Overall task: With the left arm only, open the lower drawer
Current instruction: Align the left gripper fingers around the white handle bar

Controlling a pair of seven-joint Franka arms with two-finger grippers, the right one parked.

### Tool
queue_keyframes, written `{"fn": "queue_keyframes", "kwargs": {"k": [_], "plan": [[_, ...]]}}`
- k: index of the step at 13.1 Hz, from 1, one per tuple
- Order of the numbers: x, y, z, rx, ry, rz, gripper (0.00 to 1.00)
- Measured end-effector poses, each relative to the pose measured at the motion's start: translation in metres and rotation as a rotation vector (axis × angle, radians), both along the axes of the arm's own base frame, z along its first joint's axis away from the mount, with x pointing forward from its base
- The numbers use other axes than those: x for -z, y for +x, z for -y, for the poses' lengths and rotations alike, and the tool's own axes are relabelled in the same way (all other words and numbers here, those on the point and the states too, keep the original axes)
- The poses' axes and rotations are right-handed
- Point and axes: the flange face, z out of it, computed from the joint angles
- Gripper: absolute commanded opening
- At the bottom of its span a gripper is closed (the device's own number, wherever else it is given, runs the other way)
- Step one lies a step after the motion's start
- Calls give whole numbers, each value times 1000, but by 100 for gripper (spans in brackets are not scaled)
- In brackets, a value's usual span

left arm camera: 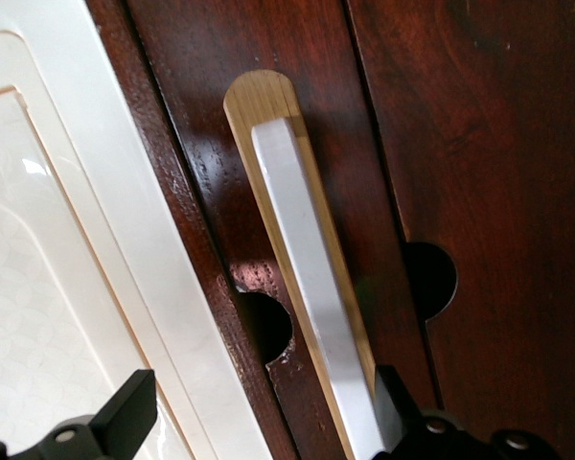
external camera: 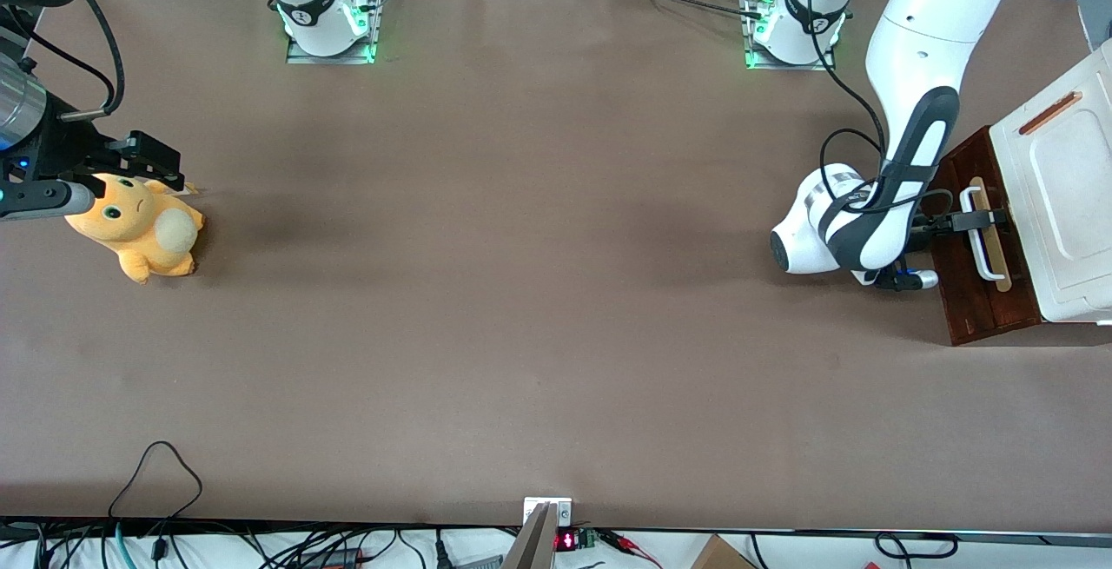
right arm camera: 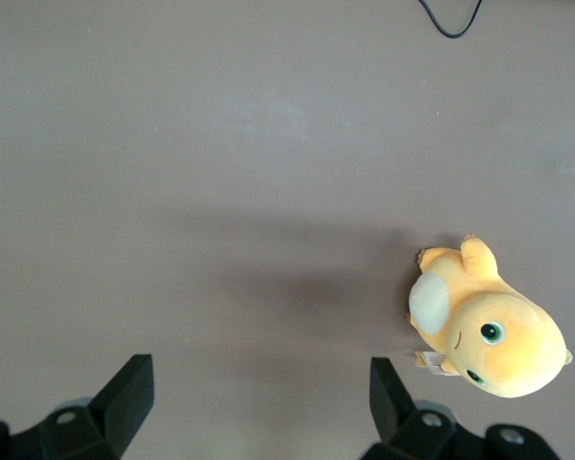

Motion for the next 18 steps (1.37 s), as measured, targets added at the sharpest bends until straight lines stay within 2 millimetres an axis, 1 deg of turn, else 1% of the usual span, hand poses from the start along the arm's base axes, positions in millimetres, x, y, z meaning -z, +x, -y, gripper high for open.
{"fn": "queue_keyframes", "kwargs": {"k": [7, 11, 15, 17, 18], "plan": [[23, -5, -1, 18, 26, 3, 100], [25, -4, -2, 34, 42, -2, 99], [33, -7, -8, 25, 44, -17, 98], [37, -9, -12, 18, 45, -25, 95], [37, -9, -14, 15, 45, -25, 92]]}}
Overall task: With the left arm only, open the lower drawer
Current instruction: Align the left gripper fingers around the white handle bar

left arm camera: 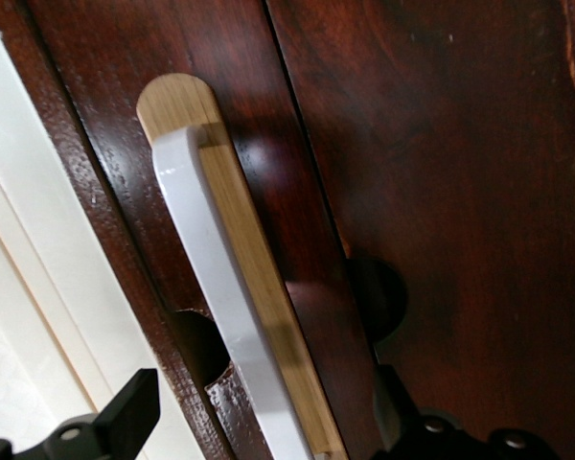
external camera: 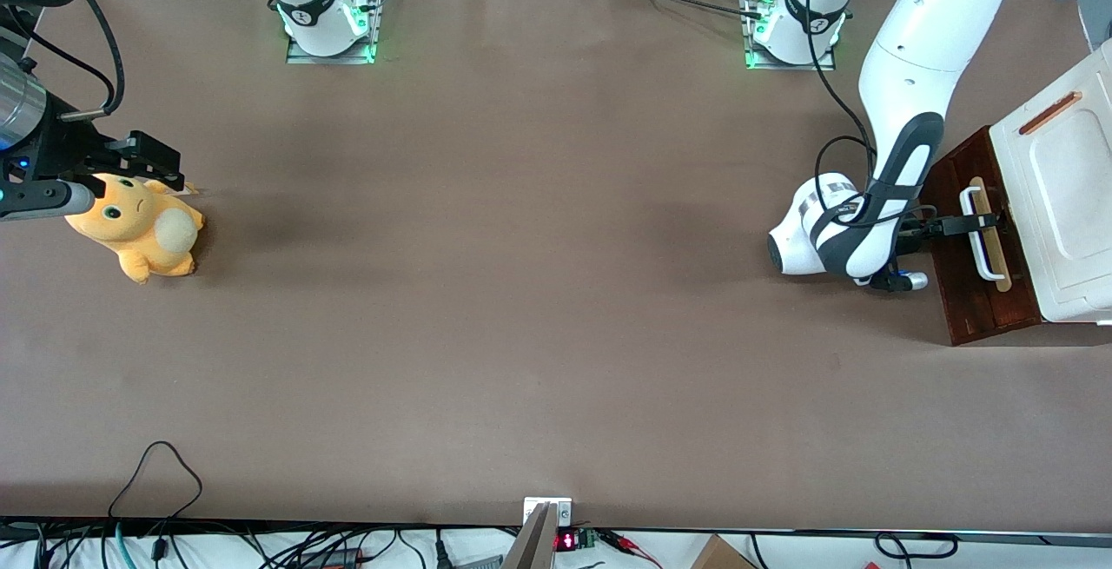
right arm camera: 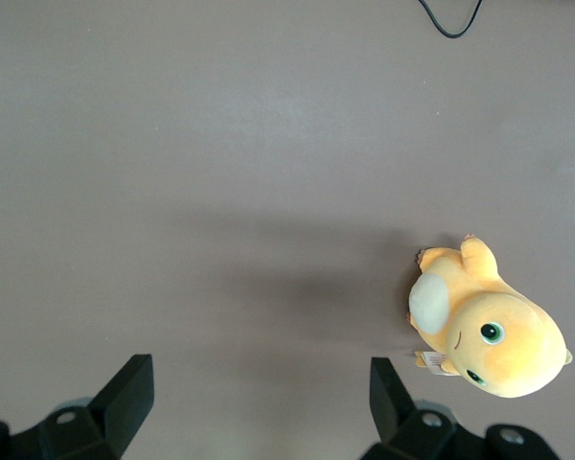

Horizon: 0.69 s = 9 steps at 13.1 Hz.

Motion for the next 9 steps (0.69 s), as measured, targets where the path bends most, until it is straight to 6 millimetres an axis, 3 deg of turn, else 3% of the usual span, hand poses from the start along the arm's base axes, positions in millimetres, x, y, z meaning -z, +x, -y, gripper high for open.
{"fn": "queue_keyframes", "kwargs": {"k": [4, 9], "plan": [[0, 0, 0, -1, 0, 1, 67], [0, 0, 0, 0, 3, 14, 50]]}}
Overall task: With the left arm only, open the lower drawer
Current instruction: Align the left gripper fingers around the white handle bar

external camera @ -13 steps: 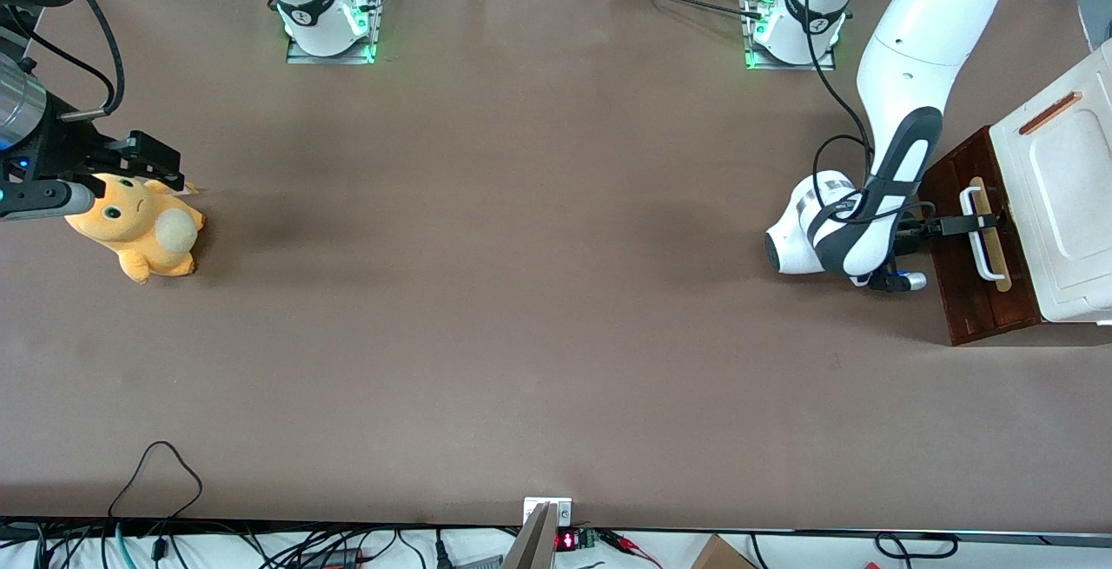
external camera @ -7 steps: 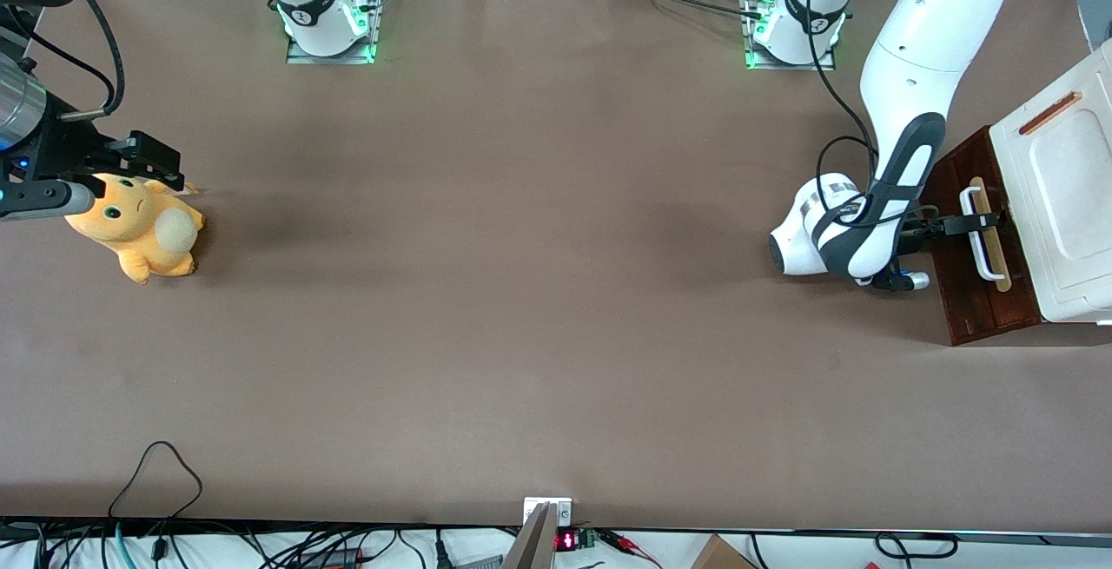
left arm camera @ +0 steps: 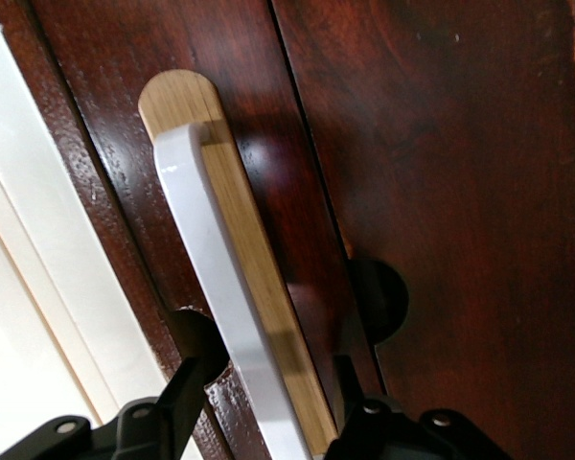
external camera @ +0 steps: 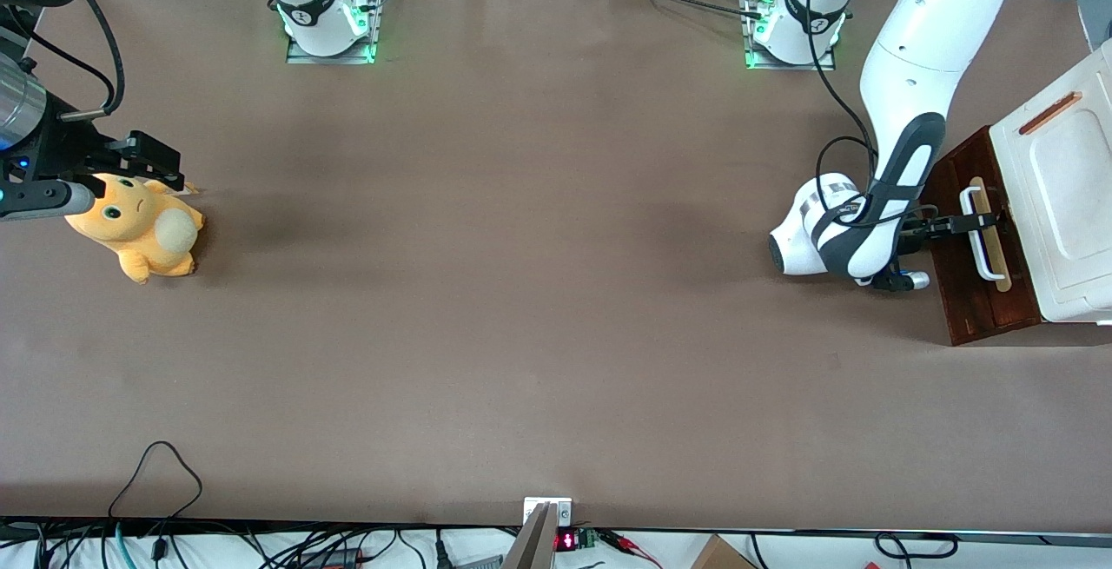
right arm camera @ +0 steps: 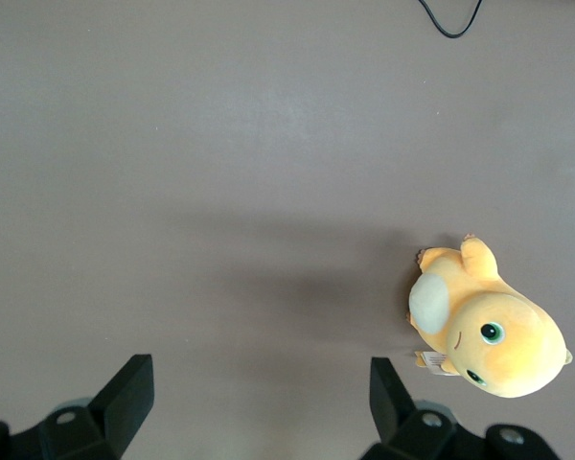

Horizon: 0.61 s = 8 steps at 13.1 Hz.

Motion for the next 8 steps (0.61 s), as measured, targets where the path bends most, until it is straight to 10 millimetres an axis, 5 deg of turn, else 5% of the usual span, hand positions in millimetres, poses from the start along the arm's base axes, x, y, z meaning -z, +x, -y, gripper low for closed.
{"fn": "queue_keyframes", "kwargs": {"k": [8], "plan": [[1, -1, 0, -1, 4, 4, 33]]}}
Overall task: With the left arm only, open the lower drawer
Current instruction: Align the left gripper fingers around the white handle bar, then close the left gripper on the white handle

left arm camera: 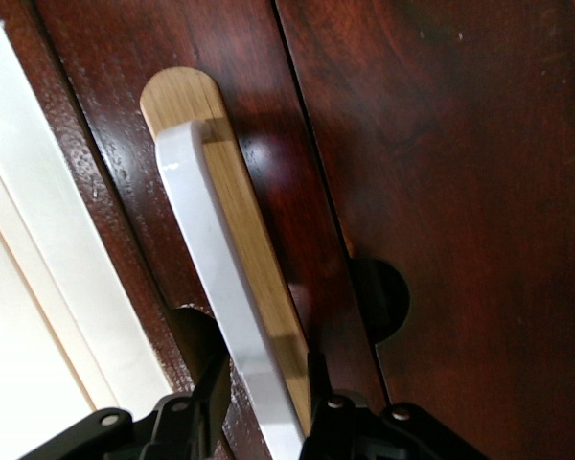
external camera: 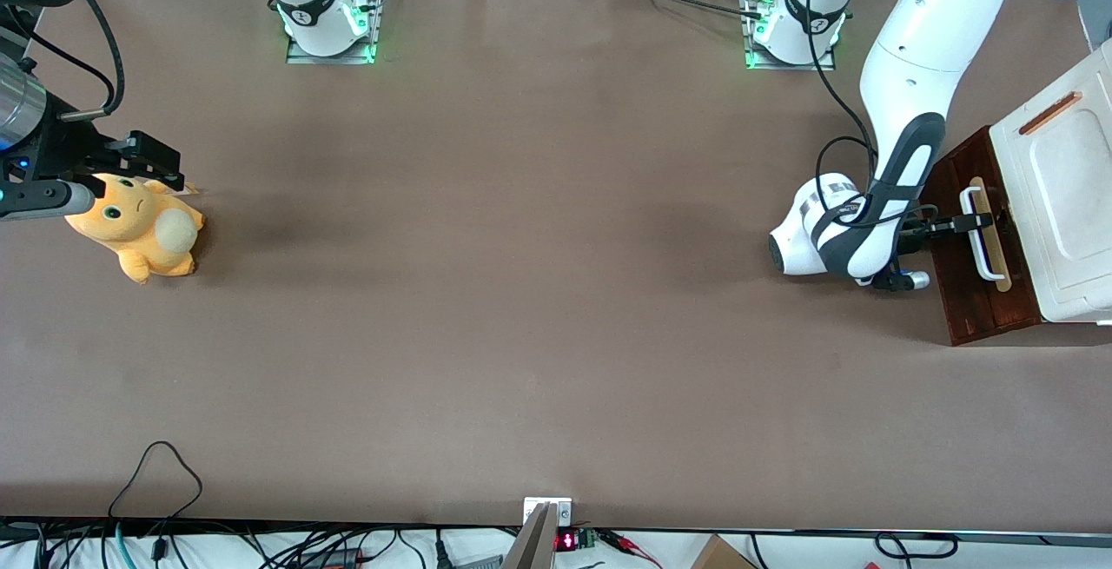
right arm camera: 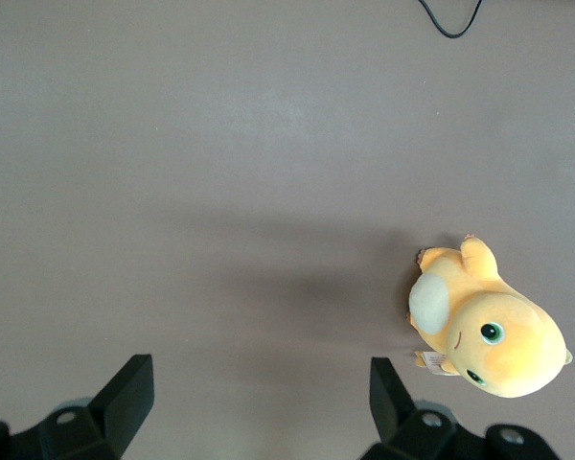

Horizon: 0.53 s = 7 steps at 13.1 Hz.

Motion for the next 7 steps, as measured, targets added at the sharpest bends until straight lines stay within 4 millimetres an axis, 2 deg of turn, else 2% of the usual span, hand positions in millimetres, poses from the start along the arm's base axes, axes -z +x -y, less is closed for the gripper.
{"fn": "queue_keyframes", "kwargs": {"k": [7], "plan": [[3, -2, -4, -9, 6, -4, 26]]}}
